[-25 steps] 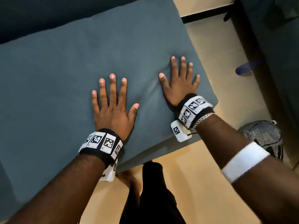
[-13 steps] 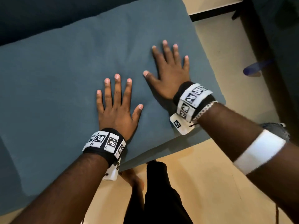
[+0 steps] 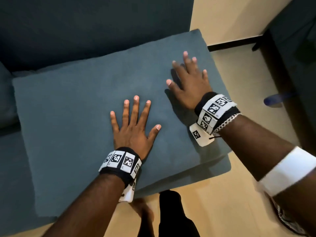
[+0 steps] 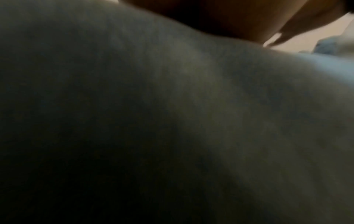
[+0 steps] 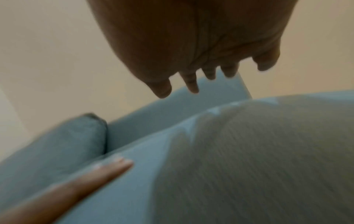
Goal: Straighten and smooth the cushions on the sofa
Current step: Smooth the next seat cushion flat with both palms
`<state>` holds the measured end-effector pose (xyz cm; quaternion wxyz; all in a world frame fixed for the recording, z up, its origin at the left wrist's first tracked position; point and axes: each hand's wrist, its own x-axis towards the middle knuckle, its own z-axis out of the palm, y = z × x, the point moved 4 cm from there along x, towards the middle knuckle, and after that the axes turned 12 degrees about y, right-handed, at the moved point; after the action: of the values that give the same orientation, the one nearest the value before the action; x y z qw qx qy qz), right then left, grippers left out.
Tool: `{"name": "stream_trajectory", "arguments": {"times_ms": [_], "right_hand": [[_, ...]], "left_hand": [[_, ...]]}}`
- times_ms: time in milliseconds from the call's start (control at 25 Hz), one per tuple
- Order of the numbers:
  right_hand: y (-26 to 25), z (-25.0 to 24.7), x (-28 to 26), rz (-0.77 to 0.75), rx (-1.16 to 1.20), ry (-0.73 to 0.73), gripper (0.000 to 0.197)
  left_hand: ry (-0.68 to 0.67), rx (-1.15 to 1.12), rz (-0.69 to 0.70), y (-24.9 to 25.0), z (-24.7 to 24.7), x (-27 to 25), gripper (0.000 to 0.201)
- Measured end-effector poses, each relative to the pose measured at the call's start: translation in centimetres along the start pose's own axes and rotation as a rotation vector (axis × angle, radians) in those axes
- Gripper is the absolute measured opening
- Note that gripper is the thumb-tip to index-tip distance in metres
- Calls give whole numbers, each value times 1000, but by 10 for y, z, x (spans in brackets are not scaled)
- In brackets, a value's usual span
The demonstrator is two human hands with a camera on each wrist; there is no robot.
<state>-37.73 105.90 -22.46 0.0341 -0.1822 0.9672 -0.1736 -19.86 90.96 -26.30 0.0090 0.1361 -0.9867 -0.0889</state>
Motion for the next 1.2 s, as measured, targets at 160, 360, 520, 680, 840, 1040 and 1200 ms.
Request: {"name": "stream_trajectory", "arguments": {"times_ms": [160, 360, 520, 680, 840, 1040, 1200], "right_hand": [[-18, -56, 11, -43, 269, 498, 70], [-6, 47, -23, -149, -272, -346, 84], [-22, -44, 53, -70, 134, 52, 78], [4, -38, 108, 23, 81, 275, 83], [31, 33, 101, -9, -193, -393, 89], [38, -53, 91, 144, 307, 422, 78], [66, 37, 33, 125, -83, -199, 93]], "left_hand": [[-88, -41, -117, -6, -6, 45, 85], [-338, -32, -150, -17, 4, 69, 106], [-409, -46, -141, -20, 20, 76, 106], [-461, -27, -145, -23, 31, 80, 108], [-511, 2, -150, -23, 40, 84, 109], [-542, -11, -156, -25, 47, 88, 109], [-553, 1, -159, -22, 45, 82, 111]]}}
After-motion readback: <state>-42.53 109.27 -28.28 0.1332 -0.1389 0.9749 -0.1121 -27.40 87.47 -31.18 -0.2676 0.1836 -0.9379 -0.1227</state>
